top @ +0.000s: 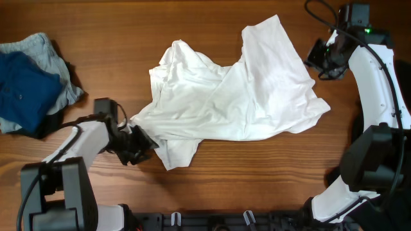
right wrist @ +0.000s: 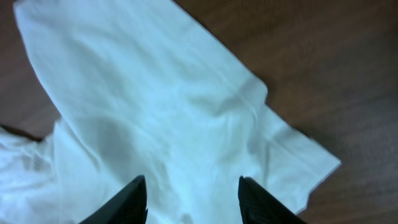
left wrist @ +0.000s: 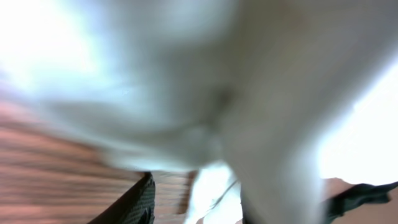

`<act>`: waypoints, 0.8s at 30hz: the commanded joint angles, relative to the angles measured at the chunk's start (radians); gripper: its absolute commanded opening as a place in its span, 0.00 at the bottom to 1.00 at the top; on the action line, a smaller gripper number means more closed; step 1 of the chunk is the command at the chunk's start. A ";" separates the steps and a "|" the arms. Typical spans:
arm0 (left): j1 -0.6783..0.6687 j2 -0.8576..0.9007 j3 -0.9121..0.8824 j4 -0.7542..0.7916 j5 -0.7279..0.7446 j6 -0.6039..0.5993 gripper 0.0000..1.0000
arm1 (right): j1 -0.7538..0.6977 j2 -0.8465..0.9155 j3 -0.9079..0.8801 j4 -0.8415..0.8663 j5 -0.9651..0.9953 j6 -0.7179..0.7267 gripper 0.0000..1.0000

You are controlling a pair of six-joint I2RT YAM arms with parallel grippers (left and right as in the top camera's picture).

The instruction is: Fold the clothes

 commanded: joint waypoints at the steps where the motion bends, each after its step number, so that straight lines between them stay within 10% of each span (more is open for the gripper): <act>1: -0.082 0.003 -0.007 0.051 -0.037 -0.060 0.44 | 0.002 -0.027 0.005 -0.055 0.015 -0.022 0.47; 3: -0.120 0.011 -0.007 0.098 -0.094 -0.107 0.41 | 0.002 -0.027 0.005 -0.084 0.015 -0.026 0.47; 7: -0.150 0.016 -0.007 0.159 -0.089 -0.108 0.04 | 0.001 -0.027 0.005 -0.160 0.018 -0.026 0.45; 17: 0.040 -0.190 0.257 -0.309 -0.109 0.115 0.04 | -0.078 -0.060 0.001 -0.366 0.127 0.040 0.41; 24: 0.200 -0.361 0.274 -0.332 -0.110 0.117 0.04 | -0.109 -0.081 -0.103 -0.356 0.091 0.024 0.40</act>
